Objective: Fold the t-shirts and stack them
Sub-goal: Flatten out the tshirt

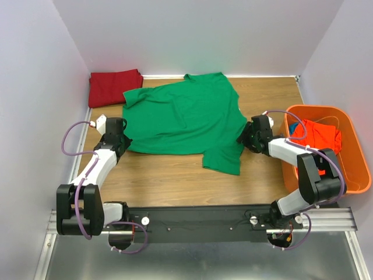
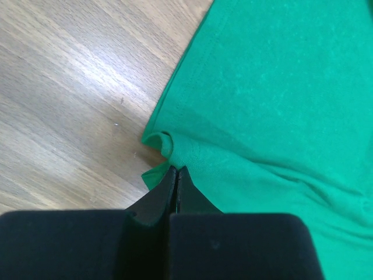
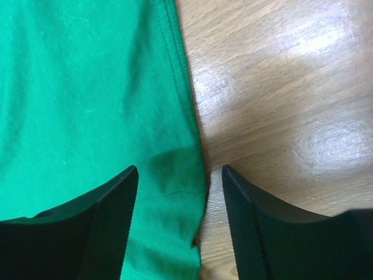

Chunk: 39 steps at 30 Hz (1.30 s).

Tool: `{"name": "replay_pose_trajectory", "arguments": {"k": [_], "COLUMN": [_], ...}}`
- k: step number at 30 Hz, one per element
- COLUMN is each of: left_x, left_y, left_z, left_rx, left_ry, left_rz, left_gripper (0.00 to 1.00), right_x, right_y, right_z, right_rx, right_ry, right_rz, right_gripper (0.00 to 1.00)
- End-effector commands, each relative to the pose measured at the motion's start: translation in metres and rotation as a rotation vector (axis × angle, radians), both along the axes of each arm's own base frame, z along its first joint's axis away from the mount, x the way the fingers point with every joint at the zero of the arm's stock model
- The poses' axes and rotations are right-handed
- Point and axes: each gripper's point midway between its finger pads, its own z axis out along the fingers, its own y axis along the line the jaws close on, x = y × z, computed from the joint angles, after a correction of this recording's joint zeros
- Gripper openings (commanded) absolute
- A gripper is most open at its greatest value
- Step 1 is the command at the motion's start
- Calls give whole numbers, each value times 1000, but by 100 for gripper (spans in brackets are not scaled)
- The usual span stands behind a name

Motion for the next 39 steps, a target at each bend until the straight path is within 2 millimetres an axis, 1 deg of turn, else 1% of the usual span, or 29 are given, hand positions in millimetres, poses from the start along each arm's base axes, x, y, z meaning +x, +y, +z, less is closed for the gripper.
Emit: {"name": "replay_pose_trajectory", "arguments": {"k": [1,3,6,7,8,9,11,12,13,14,16,18,19,20,21,24,25,27,28,33,36,39], "left_x": [-1,-2,-4,-5,-5,-6,-10,-11,-14,-15,-21,-27,-29,-32,-33,-42,-48,-51,-53,-48,-40,-32], "left_y": [0,-1,-1,-2,-2,-3,-2,-1,-1,0,1,4,4,5,7,9,9,8,9,11,17,23], "left_z": [4,4,2,2,1,0,-3,-5,-7,-8,-12,-16,-16,-17,-15,-18,-22,-25,-29,-43,-42,-35], "left_rx": [-5,-4,-7,-8,-9,-11,-15,-18,-27,-29,-28,-30,-36,-33,-31,-38,-40,-53,-53,-33,1,32], "left_ry": [-28,-30,-25,-28,-27,-24,-15,-9,5,10,35,61,67,76,70,85,99,98,105,132,119,97], "left_rz": [-14,-18,-21,-24,-25,-27,-17,-5,11,20,36,64,82,87,104,136,145,162,169,163,174,178], "left_gripper": [0,0,0,0,0,0,0,6,26,32,37,39,40,41,41,41,41,41,41,40,40,41], "right_x": [-42,-44,-44,-41,-40,-38,-31,-28,-24,-20,-16,-10,-10,-7,-5,-2,0,1,2,1,-1,-3], "right_y": [-6,-3,1,2,2,2,2,1,0,-3,-2,3,3,5,6,7,7,7,7,9,10,9], "right_z": [-35,-34,-35,-33,-33,-32,-26,-23,-19,-17,-16,-17,-22,-19,-21,-22,-21,-21,-20,-20,-19,-18], "right_rx": [-29,-27,-26,-26,-26,-28,-37,-43,-51,-66,-70,-62,-66,-62,-60,-64,-68,-72,-72,-66,-64,-67], "right_ry": [161,155,157,151,150,146,127,116,103,94,89,95,111,103,108,111,108,106,103,104,103,101], "right_rz": [-25,-22,-18,-16,-15,-15,-15,-17,-21,-32,-25,-12,-6,-3,0,9,13,14,18,33,38,39], "right_gripper": [66,64,55,44,39,28,19,15,10,7,6,4,4,3,3,3,3,3,3,3,3,3]}}
